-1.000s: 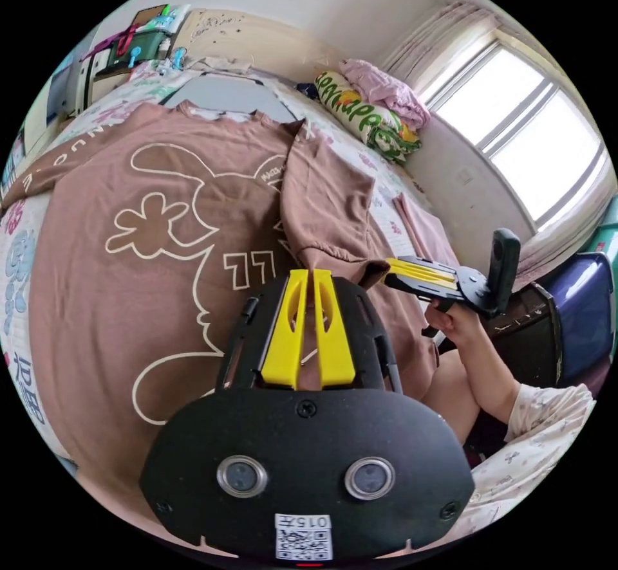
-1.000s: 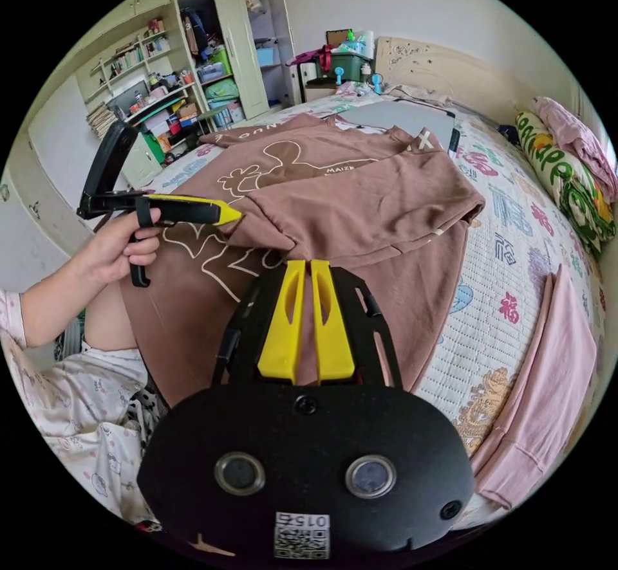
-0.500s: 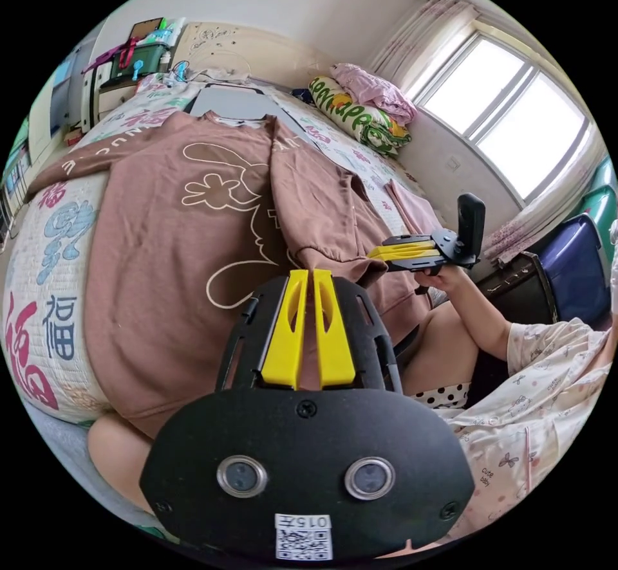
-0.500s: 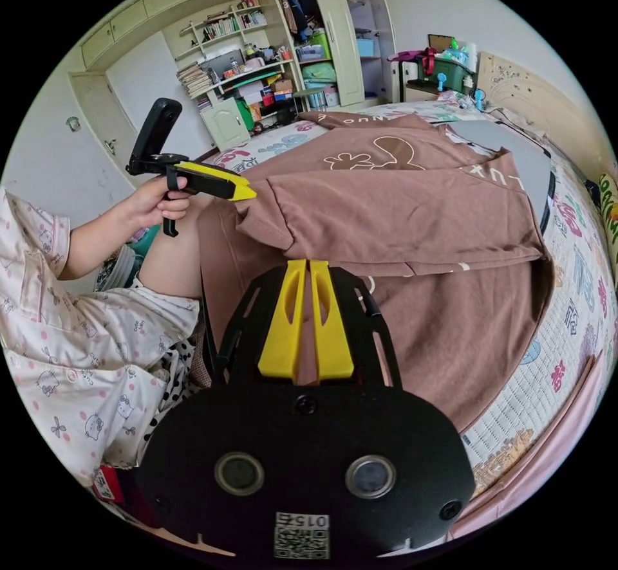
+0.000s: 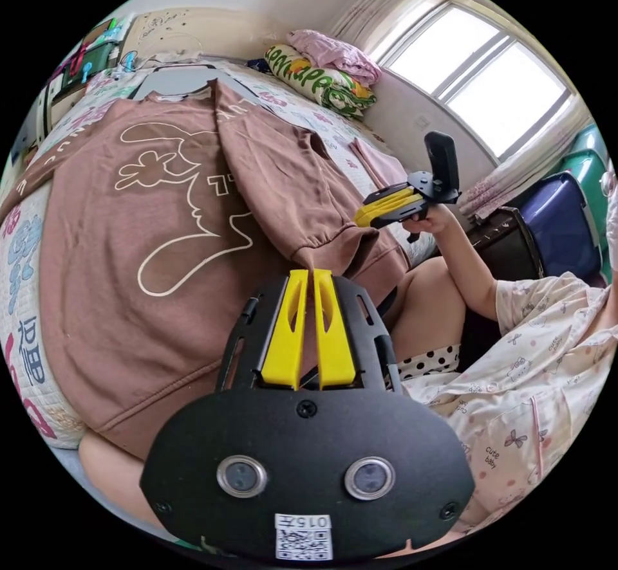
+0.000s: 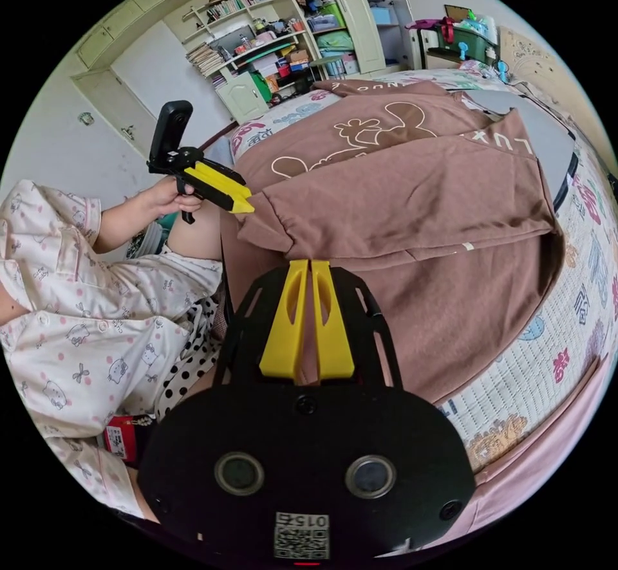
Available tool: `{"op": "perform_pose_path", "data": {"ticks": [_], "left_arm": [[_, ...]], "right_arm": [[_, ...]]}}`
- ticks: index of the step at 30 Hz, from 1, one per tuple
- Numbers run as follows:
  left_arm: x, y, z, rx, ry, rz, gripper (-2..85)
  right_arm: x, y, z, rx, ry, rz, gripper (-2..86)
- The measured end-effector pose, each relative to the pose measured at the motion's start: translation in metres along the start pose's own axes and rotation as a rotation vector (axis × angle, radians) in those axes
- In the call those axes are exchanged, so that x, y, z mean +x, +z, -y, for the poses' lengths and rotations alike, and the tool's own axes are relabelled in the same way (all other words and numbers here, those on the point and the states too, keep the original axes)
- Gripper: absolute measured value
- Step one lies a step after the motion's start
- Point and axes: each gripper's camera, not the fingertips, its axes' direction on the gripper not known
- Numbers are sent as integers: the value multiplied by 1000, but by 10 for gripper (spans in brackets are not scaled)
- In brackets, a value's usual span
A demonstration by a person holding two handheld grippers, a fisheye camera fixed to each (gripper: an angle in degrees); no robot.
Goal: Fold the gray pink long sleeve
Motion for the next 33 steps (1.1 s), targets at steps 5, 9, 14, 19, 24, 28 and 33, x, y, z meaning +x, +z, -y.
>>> {"op": "perform_pose_path", "data": {"ticks": [5,9,14,19,24,28,33], "left_arm": [[-13,13,-10,7,-27,-29,40],[-25,-6,-10,49,14,-53,74],[-68,-77,37,280,-6,8,92],[-126,-60,148,283,-53,79,107],[-192,4,277,283,-150,67,124],[-244,85,372,265,-229,76,138],[-272,180,468,166,-231,51,101]], "right_arm": [[15,-28,30,-41,9,26,14],[42,-68,49,-28,30,88,39],[142,-157,64,359,447,63,67],[216,-188,71,633,759,49,96],[259,-176,122,666,874,26,115],[300,-154,155,658,941,55,114],[333,-140,176,656,950,71,45]]}}
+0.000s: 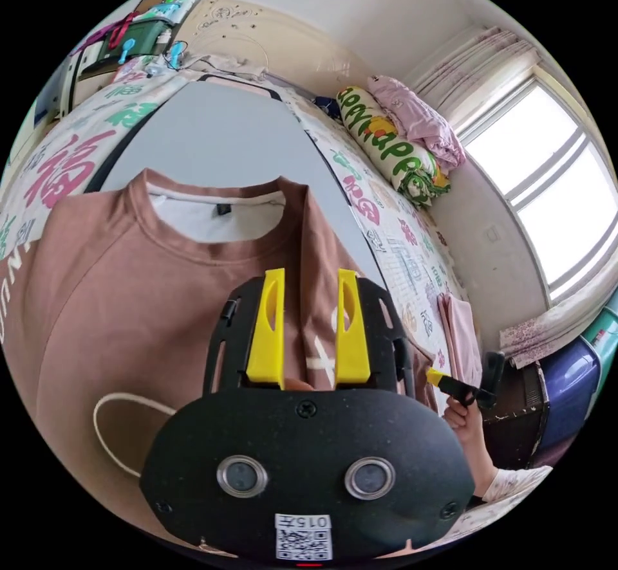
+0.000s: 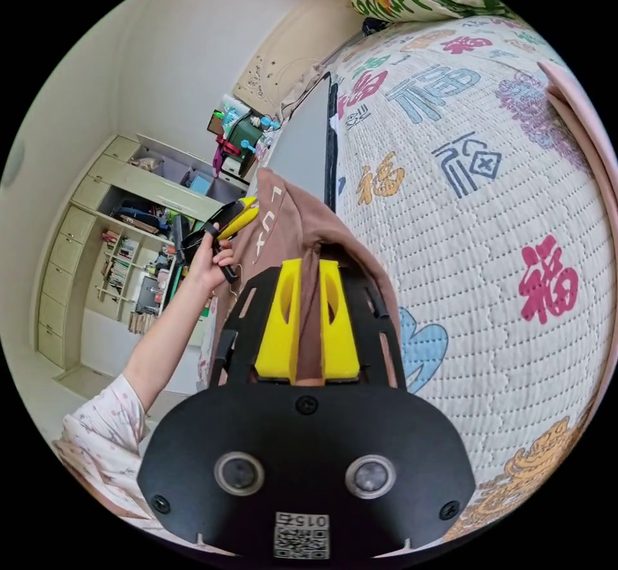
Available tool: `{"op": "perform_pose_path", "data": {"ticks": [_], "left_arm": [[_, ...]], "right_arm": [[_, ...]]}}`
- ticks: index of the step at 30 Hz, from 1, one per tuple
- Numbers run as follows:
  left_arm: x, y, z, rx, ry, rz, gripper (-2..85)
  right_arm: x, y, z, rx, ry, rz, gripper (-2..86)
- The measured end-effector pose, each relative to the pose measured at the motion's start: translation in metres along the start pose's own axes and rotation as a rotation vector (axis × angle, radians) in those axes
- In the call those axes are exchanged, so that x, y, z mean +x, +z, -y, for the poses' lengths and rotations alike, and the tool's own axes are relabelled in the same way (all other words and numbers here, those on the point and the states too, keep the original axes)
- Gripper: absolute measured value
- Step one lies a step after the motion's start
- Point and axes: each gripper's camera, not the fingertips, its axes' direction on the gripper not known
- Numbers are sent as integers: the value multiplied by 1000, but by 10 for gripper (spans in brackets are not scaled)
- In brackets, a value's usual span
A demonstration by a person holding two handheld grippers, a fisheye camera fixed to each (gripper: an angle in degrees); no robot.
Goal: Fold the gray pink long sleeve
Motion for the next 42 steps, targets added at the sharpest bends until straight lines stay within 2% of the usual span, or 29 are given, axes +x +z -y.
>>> {"op": "perform_pose_path", "data": {"ticks": [2,5,8,11,15,18,20,24,26,29,31,33,36,38,40,42], "left_arm": [[10,28,33,33,24,-32,35],[31,57,71,48,64,-19,8],[63,98,95,-8,139,63,11],[85,126,99,-64,178,203,44],[89,94,79,-36,183,185,80],[86,24,24,-15,195,41,81],[94,-47,-60,7,252,-72,76],[93,-133,-218,6,269,-78,77],[84,-166,-317,-17,216,-58,83],[86,-185,-412,-38,163,-62,90],[94,-184,-441,-75,165,-89,98],[100,-180,-457,-94,144,-141,107],[114,-174,-475,-107,138,-207,111],[123,-164,-484,-137,152,-168,102],[125,-166,-489,-112,153,-137,83],[122,-168,-493,-111,139,-148,52]], "right_arm": [[4,1,7,43,0,21,19],[15,5,8,126,8,-113,8],[57,10,1,193,120,-78,4],[83,21,-10,187,131,-61,0],[99,22,-30,211,118,-118,0],[108,19,-59,253,74,-63,2],[98,23,-87,270,-33,-76,3],[63,38,-149,230,-305,-115,4],[36,55,-207,135,-533,-115,7],[20,80,-283,-19,-703,-74,30],[28,99,-333,-138,-727,-34,52],[44,114,-389,-173,-712,-43,82],[71,137,-477,-152,-721,-181,113],[95,161,-522,-165,-677,-391,118],[108,165,-547,-119,-649,-456,110],[112,166,-573,-82,-713,-445,102]]}}
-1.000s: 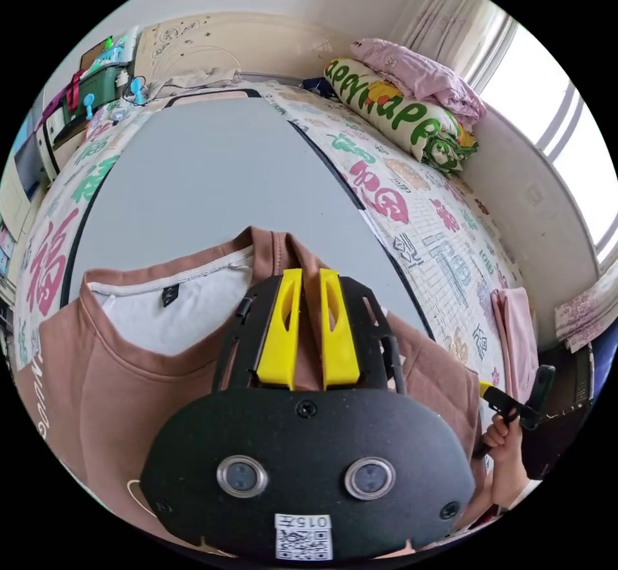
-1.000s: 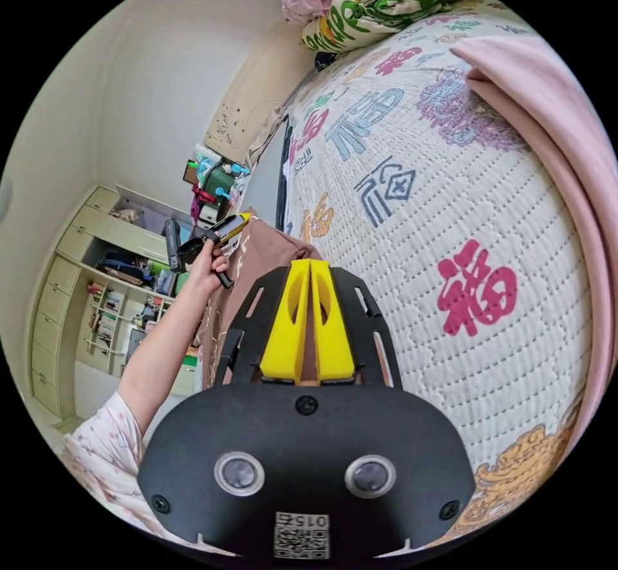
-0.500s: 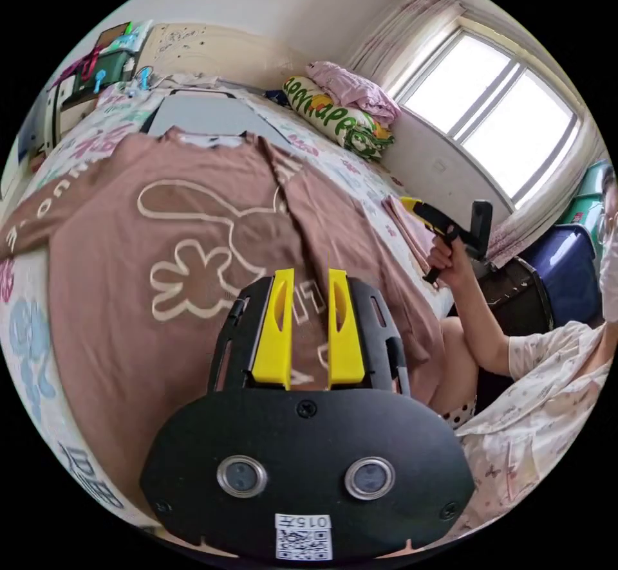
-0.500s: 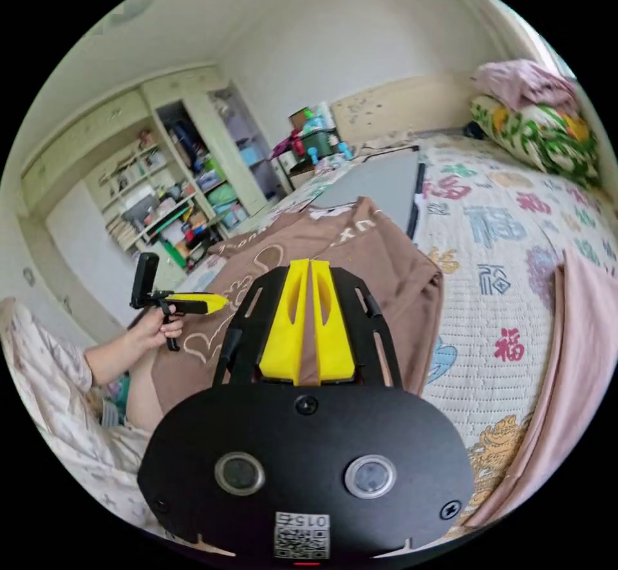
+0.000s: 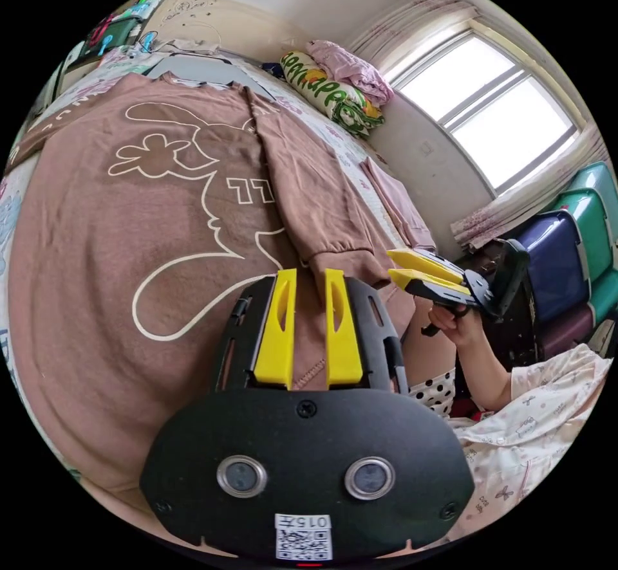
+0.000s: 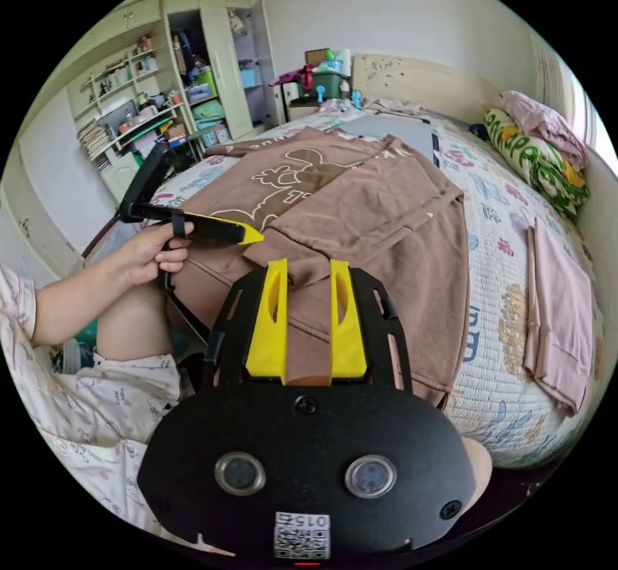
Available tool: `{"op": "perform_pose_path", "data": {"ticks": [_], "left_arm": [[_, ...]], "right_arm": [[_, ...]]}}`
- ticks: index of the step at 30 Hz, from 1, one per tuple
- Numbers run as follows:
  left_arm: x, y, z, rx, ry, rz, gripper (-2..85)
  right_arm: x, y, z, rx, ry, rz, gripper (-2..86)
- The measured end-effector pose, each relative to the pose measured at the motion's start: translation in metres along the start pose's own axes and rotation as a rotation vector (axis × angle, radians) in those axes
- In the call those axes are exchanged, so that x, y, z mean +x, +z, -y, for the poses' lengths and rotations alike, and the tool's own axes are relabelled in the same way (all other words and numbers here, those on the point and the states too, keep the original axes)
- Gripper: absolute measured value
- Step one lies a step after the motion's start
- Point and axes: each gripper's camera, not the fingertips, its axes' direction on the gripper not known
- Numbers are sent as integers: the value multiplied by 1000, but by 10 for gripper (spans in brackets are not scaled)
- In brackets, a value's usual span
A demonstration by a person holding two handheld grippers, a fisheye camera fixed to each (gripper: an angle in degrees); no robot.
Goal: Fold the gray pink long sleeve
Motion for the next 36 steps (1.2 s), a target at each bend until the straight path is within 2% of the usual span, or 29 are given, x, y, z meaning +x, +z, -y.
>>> {"op": "perform_pose_path", "data": {"ticks": [2,5,8,13,17,21,24,28,31,36], "left_arm": [[0,0,-6,-17,19,-47,13],[18,-8,-17,-11,83,32,2],[24,-24,-28,26,70,14,-2],[33,-56,-50,65,74,-25,-5],[37,-62,-75,18,94,33,-8],[23,-70,-106,2,39,133,-9],[5,-98,-140,41,0,64,-9],[-33,-186,-195,225,-76,-21,-7],[-73,-264,-223,371,-138,58,-4],[-175,-368,-255,555,-321,134,38]], "right_arm": [[-12,18,-17,-19,-76,14,98],[-9,62,-31,-120,-61,-46,81],[-5,95,-51,-188,-47,-72,41],[5,113,-84,-134,32,-52,4],[21,142,-106,-150,83,-27,-1],[24,173,-121,-181,55,-85,0],[33,182,-130,-183,57,-80,1],[48,178,-135,-135,55,-97,-1],[49,182,-115,-94,22,-160,-6],[63,221,-79,-98,20,-88,-9]]}}
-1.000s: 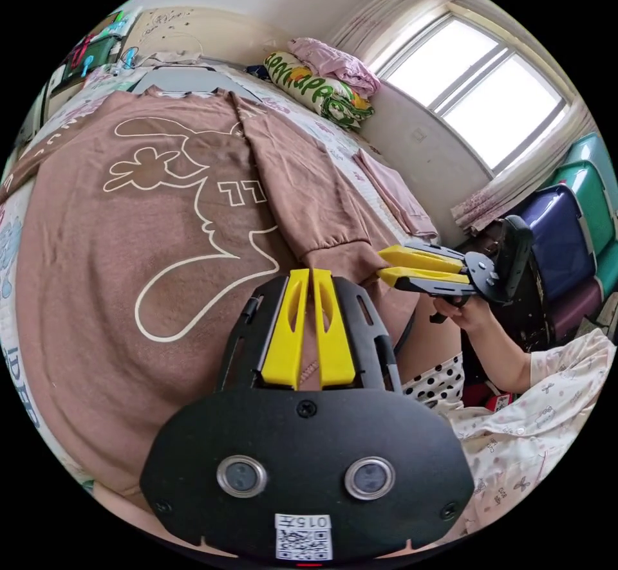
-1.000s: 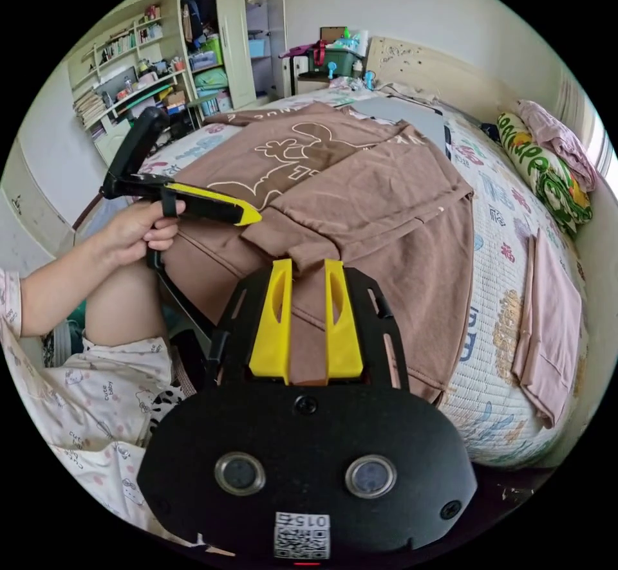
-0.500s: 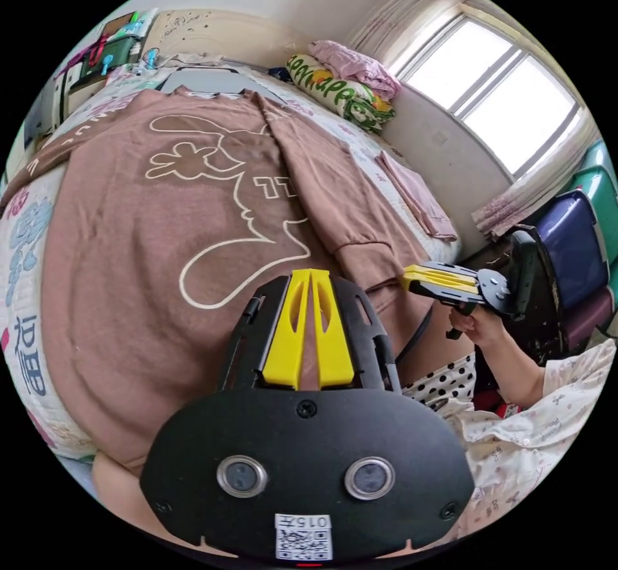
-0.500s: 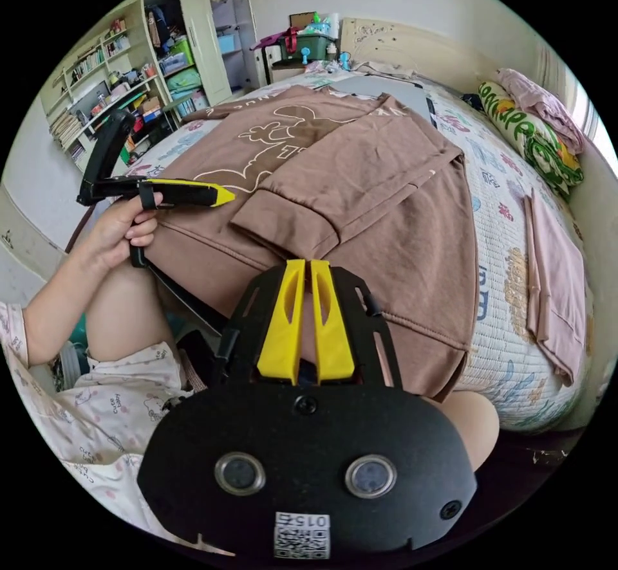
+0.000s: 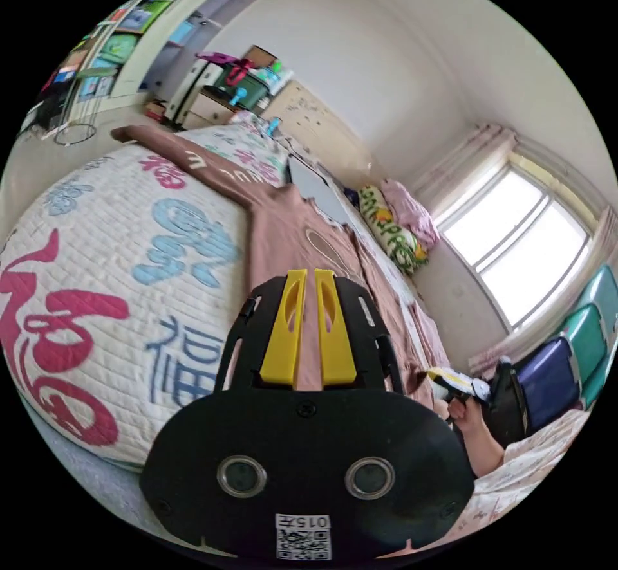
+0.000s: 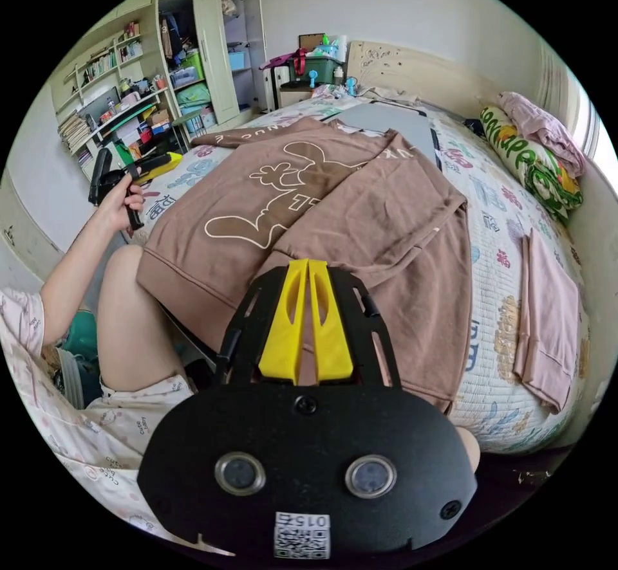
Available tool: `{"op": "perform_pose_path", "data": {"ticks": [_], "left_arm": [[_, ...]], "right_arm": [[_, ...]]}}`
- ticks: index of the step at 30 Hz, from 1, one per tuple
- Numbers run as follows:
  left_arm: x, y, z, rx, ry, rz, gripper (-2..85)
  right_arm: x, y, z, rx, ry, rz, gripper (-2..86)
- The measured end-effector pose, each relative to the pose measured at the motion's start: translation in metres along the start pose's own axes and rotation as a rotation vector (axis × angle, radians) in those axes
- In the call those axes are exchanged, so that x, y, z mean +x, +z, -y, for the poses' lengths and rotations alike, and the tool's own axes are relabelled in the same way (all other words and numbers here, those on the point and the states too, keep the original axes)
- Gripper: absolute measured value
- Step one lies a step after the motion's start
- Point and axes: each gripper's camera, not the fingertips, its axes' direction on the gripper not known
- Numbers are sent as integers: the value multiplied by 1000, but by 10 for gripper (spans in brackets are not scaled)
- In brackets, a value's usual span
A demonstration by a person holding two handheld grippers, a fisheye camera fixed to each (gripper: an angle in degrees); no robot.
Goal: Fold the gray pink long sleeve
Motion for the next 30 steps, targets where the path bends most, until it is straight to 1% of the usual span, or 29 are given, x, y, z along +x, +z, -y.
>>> {"op": "perform_pose_path", "data": {"ticks": [2,3,5,7,9,12,14,16,17,19,21,24,26,28,30], "left_arm": [[-66,-28,28,65,-121,80,107],[-82,-33,34,78,-151,108,126],[-131,-51,62,117,-206,222,139],[-158,-60,85,160,-219,264,152],[-186,-62,109,193,-258,269,167],[-235,-56,142,235,-341,258,179],[-275,-46,153,292,-415,235,171],[-299,-39,153,345,-435,217,157],[-310,-36,148,402,-454,179,153],[-316,-28,146,508,-447,130,172],[-315,-17,159,496,-434,143,174],[-310,-4,178,457,-452,177,138],[-308,2,175,458,-514,185,58],[-305,8,172,452,-520,113,12],[-282,10,175,454,-490,138,1]], "right_arm": [[3,30,10,-65,-8,4,-10],[4,37,12,-84,-12,2,-10],[9,64,14,-174,-25,-17,-10],[15,68,12,-158,-30,-16,-10],[22,71,17,-175,-37,-10,-10],[32,79,36,-250,-55,-8,-10],[39,84,50,-299,-69,-13,-10],[43,86,57,-320,-76,-21,-10],[47,87,61,-325,-75,-26,-10],[51,87,66,-335,-70,-34,-10],[55,88,73,-349,-71,-44,-10],[61,88,81,-363,-84,-64,-10],[67,87,87,-367,-86,-70,-10],[73,84,90,-364,-86,-64,-10],[79,81,92,-351,-90,-62,-10]]}}
